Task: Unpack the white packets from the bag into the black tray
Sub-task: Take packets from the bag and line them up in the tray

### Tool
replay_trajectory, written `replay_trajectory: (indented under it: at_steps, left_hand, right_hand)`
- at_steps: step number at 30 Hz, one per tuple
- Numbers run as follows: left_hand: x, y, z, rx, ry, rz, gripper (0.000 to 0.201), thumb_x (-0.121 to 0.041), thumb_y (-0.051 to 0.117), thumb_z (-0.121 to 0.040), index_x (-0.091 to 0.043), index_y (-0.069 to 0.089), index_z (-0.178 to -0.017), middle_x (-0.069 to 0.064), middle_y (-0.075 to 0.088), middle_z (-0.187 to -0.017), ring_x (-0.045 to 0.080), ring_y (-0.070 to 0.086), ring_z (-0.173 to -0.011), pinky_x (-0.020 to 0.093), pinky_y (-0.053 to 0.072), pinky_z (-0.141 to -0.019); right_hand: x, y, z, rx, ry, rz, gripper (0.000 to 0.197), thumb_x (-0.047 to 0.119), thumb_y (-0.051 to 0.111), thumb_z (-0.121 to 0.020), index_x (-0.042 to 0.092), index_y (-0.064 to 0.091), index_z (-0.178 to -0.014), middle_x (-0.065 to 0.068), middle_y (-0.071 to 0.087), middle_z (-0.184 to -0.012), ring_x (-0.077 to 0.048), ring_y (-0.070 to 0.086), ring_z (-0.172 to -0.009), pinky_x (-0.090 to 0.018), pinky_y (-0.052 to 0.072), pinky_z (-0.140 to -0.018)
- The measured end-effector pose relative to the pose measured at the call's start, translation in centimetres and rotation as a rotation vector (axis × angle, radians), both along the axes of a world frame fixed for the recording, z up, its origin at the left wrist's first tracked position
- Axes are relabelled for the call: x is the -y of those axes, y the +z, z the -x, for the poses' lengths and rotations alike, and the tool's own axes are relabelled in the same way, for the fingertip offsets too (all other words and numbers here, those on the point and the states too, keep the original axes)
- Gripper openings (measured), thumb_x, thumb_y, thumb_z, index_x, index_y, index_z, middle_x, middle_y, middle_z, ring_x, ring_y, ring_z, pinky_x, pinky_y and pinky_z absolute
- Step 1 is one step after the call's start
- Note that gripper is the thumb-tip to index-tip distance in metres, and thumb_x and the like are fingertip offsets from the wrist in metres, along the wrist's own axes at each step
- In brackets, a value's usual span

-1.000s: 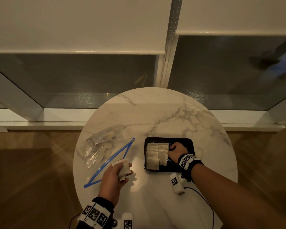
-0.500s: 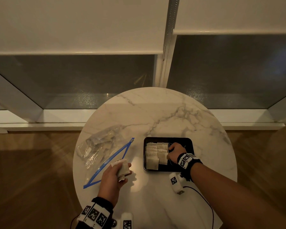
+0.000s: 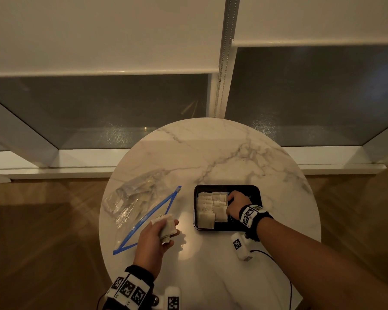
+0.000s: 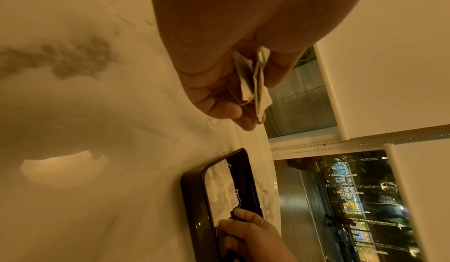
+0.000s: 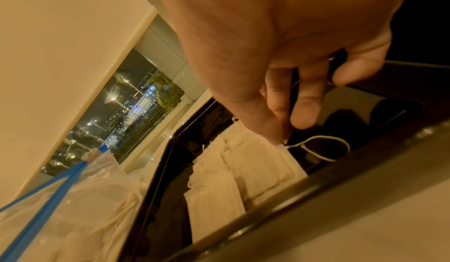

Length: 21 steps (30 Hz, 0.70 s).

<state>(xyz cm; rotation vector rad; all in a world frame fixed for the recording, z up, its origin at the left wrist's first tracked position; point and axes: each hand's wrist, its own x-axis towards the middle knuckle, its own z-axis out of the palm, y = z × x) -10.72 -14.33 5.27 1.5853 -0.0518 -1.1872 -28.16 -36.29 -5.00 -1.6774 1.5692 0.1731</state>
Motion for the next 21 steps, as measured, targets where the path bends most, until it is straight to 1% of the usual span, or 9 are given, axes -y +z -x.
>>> replay_trajectory:
  at_steps: [7, 11, 13, 14, 15, 17, 18, 20, 21]
  left_hand:
    - [-0.1, 0.2, 0.2, 0.002, 0.000, 0.012, 0.023, -0.022, 0.043, -0.104, -0.016, 0.063, -0.113, 0.009, 0.077, -0.101, 0.025, 0.067, -0.091, 0.039, 0.046, -0.080]
    - [-0.1, 0.3, 0.4, 0.010, 0.000, 0.013, 0.024, -0.022, 0.043, -0.103, -0.015, 0.063, -0.114, 0.009, 0.077, -0.102, 0.025, 0.066, -0.092, 0.038, 0.046, -0.080]
    - [-0.1, 0.5, 0.4, 0.024, -0.011, 0.018, 0.022, -0.022, 0.046, -0.103, -0.015, 0.064, -0.113, 0.010, 0.076, -0.106, 0.024, 0.066, -0.093, 0.038, 0.046, -0.081]
    - [-0.1, 0.6, 0.5, 0.031, -0.022, 0.025, 0.021, -0.022, 0.047, -0.102, -0.015, 0.065, -0.111, 0.011, 0.076, -0.106, 0.022, 0.068, -0.090, 0.036, 0.048, -0.078]
    - [0.0, 0.7, 0.6, 0.037, -0.034, 0.033, 0.020, -0.020, 0.048, -0.102, -0.014, 0.065, -0.110, 0.011, 0.075, -0.105, 0.019, 0.070, -0.083, 0.031, 0.052, -0.071]
    - [0.1, 1.0, 0.8, 0.044, -0.055, 0.055, 0.018, -0.019, 0.051, -0.102, -0.012, 0.065, -0.109, 0.011, 0.075, -0.102, 0.013, 0.072, -0.069, 0.023, 0.054, -0.055]
    - [0.2, 1.0, 1.0, 0.043, -0.062, 0.062, 0.017, -0.019, 0.052, -0.101, -0.012, 0.065, -0.109, 0.010, 0.075, -0.102, 0.012, 0.072, -0.068, 0.022, 0.054, -0.054]
    - [0.6, 1.2, 1.4, 0.031, -0.070, 0.072, 0.018, -0.019, 0.055, -0.100, -0.013, 0.067, -0.112, 0.008, 0.076, -0.102, 0.016, 0.070, -0.079, 0.025, 0.054, -0.062]
    - [0.8, 1.3, 1.6, 0.014, -0.062, 0.079, 0.019, -0.018, 0.056, -0.099, -0.012, 0.067, -0.114, 0.007, 0.076, -0.102, 0.018, 0.068, -0.086, 0.028, 0.053, -0.069]
  right_hand:
    - [0.1, 0.2, -0.2, -0.009, 0.026, 0.013, 0.032, 0.006, 0.067, -0.074, 0.022, 0.055, -0.098, -0.004, 0.061, -0.092, -0.020, 0.062, -0.079, -0.031, 0.058, -0.069]
    - [-0.1, 0.7, 0.2, -0.008, -0.016, -0.007, 0.031, 0.012, 0.067, -0.074, 0.022, 0.053, -0.100, -0.003, 0.060, -0.089, -0.018, 0.061, -0.075, -0.023, 0.048, -0.056]
    - [-0.3, 1.4, 0.4, -0.003, -0.062, -0.014, 0.032, 0.016, 0.069, -0.074, 0.022, 0.054, -0.101, -0.002, 0.060, -0.089, -0.017, 0.060, -0.074, -0.022, 0.046, -0.053]
    - [-0.4, 1.8, 0.5, 0.011, -0.088, -0.006, 0.030, 0.018, 0.069, -0.074, 0.022, 0.055, -0.101, -0.002, 0.061, -0.088, -0.015, 0.060, -0.073, -0.022, 0.045, -0.053]
    - [-0.6, 2.4, 0.5, 0.038, -0.111, 0.013, 0.027, 0.019, 0.069, -0.076, 0.022, 0.057, -0.100, -0.001, 0.061, -0.088, -0.014, 0.059, -0.072, -0.022, 0.046, -0.053]
    - [-1.5, 3.9, 0.1, 0.137, -0.156, 0.059, 0.021, 0.018, 0.068, -0.079, 0.023, 0.059, -0.097, -0.002, 0.064, -0.088, -0.014, 0.061, -0.072, -0.024, 0.050, -0.057]
    - [-2.1, 4.8, -0.3, 0.211, -0.177, 0.055, 0.019, 0.019, 0.068, -0.080, 0.024, 0.061, -0.096, -0.002, 0.065, -0.089, -0.016, 0.063, -0.074, -0.027, 0.053, -0.061]
    - [-3.7, 7.4, -1.3, 0.404, -0.167, -0.025, 0.013, 0.020, 0.070, -0.083, 0.023, 0.065, -0.094, -0.004, 0.068, -0.090, -0.017, 0.066, -0.077, -0.032, 0.056, -0.071]
    - [-4.7, 8.9, -1.8, 0.499, -0.123, -0.101, 0.011, 0.021, 0.071, -0.084, 0.022, 0.067, -0.095, -0.003, 0.070, -0.091, -0.015, 0.066, -0.076, -0.030, 0.057, -0.070]
